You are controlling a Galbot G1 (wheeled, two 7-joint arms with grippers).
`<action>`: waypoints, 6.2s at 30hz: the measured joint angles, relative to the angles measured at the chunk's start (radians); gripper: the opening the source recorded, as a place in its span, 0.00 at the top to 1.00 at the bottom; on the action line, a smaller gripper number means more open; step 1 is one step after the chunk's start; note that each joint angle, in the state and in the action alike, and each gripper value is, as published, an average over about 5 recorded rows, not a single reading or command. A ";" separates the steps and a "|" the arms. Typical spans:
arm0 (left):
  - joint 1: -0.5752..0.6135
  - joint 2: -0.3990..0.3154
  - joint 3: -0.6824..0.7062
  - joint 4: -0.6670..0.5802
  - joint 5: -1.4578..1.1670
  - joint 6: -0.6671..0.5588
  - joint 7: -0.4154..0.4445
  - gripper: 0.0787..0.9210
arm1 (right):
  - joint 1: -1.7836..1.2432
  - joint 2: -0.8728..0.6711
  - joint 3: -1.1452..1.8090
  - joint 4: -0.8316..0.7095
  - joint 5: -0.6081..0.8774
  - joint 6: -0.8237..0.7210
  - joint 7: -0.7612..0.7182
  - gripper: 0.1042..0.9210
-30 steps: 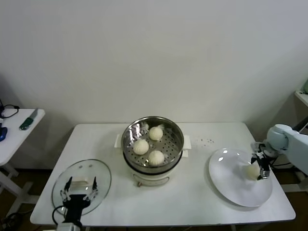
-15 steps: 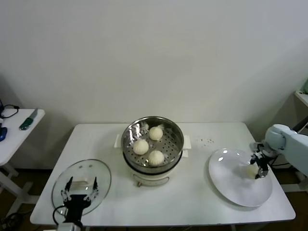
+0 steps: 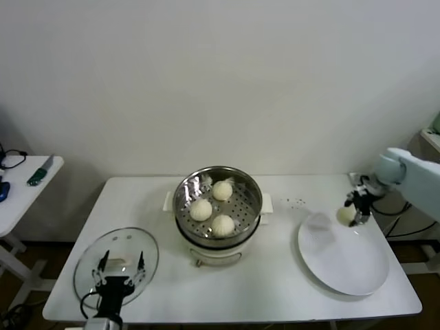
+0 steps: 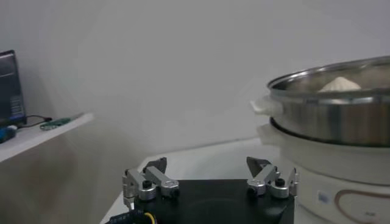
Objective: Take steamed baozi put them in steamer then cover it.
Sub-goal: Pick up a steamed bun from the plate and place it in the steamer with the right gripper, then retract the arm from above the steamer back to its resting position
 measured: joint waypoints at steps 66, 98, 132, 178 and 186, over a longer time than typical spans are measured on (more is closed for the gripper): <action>0.006 0.032 0.038 -0.029 -0.010 -0.015 0.072 0.12 | 0.279 0.607 -0.395 0.090 0.547 -0.205 0.143 0.12; 0.022 0.029 0.045 -0.048 0.037 -0.028 0.055 0.12 | -0.107 -0.049 0.172 0.453 0.565 0.203 0.814 0.12; -0.009 0.051 -0.044 0.021 0.677 0.025 0.032 0.12 | -1.742 0.241 1.807 0.694 0.286 0.255 0.936 0.12; -0.284 0.134 -0.063 0.447 1.309 0.075 -0.008 0.12 | -1.941 0.455 1.999 0.623 0.112 0.299 0.841 0.12; -0.329 0.137 -0.046 0.498 1.282 0.072 -0.027 0.25 | -1.930 0.475 1.991 0.608 0.087 0.302 0.836 0.12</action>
